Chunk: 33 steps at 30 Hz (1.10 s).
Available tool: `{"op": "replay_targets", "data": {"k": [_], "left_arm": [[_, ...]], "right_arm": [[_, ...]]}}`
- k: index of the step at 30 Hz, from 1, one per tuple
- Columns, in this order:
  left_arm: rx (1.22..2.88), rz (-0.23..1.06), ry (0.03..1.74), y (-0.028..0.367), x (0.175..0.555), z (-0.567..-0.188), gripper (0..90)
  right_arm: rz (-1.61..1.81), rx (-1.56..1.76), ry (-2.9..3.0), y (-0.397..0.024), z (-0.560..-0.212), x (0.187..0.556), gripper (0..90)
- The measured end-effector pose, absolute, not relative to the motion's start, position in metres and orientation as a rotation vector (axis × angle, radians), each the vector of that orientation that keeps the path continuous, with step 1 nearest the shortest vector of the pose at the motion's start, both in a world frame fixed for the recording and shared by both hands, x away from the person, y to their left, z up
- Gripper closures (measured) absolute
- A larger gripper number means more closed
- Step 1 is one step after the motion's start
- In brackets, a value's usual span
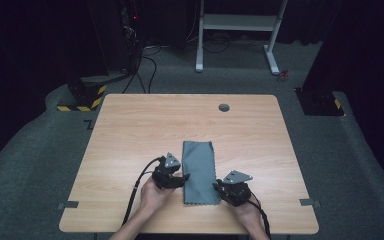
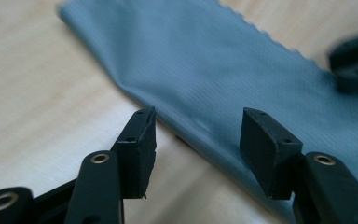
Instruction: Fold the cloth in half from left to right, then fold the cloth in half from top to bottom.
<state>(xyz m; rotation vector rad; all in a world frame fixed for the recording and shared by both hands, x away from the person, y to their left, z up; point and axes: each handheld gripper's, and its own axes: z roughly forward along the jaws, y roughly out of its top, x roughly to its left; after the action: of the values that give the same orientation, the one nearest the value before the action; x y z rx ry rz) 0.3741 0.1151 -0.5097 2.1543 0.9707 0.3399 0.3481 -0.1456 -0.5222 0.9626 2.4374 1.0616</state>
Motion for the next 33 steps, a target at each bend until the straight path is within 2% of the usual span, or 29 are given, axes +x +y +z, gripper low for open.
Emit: {"op": "replay_targets", "data": {"k": [3,9,13,16,19,22,27,31,33], "left_arm": [[2.207,0.383,0.96,0.115,0.364,-0.516,45.9],[2.202,0.421,0.982,0.122,0.351,-0.514,45.7],[2.173,0.364,0.937,0.119,0.334,-0.514,46.1],[2.19,0.408,0.912,0.116,0.325,-0.519,48.1],[2.183,0.368,0.946,0.118,0.322,-0.518,48.7],[2.19,0.383,0.931,0.118,0.313,-0.518,49.3],[2.169,0.403,0.918,0.117,0.303,-0.52,59.6],[2.165,0.402,0.9,0.114,0.297,-0.52,72.7],[2.157,0.382,0.894,0.114,0.296,-0.521,76.5]], "right_arm": [[1.06,0.953,2.436,-0.146,-0.522,0.348,74.1],[1.049,0.961,2.438,-0.145,-0.521,0.348,72.6],[1.061,0.949,2.439,-0.145,-0.52,0.343,71.2],[1.076,0.964,2.448,-0.147,-0.522,0.335,70.0],[1.1,0.985,2.446,-0.151,-0.521,0.33,68.0],[1.125,1.001,2.446,-0.152,-0.52,0.324,65.4],[1.098,1.001,2.445,-0.153,-0.523,0.319,66.3],[1.071,0.971,2.479,-0.15,-0.52,0.315,77.0],[1.059,0.954,2.476,-0.148,-0.52,0.312,79.7]]}}
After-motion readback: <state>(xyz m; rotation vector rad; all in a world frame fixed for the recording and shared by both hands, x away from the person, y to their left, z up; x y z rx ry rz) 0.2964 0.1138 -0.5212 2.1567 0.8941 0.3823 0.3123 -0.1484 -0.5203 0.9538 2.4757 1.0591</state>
